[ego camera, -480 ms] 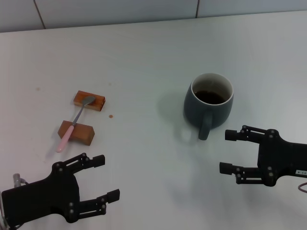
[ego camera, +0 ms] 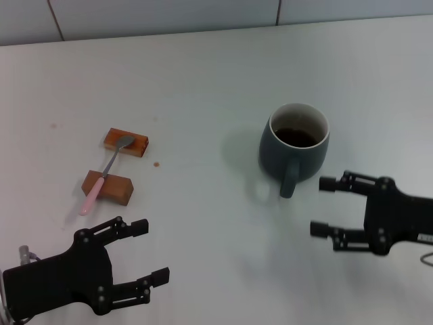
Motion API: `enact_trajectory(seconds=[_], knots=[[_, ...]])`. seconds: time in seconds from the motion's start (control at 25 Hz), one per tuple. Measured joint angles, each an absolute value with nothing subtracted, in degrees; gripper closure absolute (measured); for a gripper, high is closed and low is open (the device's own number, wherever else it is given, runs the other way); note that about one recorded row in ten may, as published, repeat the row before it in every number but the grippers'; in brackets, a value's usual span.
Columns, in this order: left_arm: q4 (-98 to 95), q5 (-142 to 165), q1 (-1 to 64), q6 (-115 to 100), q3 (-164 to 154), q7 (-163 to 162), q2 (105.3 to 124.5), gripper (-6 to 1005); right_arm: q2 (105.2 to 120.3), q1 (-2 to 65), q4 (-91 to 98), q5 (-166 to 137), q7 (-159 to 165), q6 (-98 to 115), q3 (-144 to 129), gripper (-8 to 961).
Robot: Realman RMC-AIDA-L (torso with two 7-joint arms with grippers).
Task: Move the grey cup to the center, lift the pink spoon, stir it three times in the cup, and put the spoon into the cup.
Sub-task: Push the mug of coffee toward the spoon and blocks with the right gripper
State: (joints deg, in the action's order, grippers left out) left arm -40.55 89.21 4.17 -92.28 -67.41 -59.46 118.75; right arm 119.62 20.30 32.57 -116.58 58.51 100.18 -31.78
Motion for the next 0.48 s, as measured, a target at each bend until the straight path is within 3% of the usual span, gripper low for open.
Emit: enact_trajectory(seconds=[0.48], knots=[[-40.3,89.2,4.3,-92.3,-67.4,-59.3,118.83,157,119.54,15.2,24.5,-89.9,45.9,89.8,-28.9,153]])
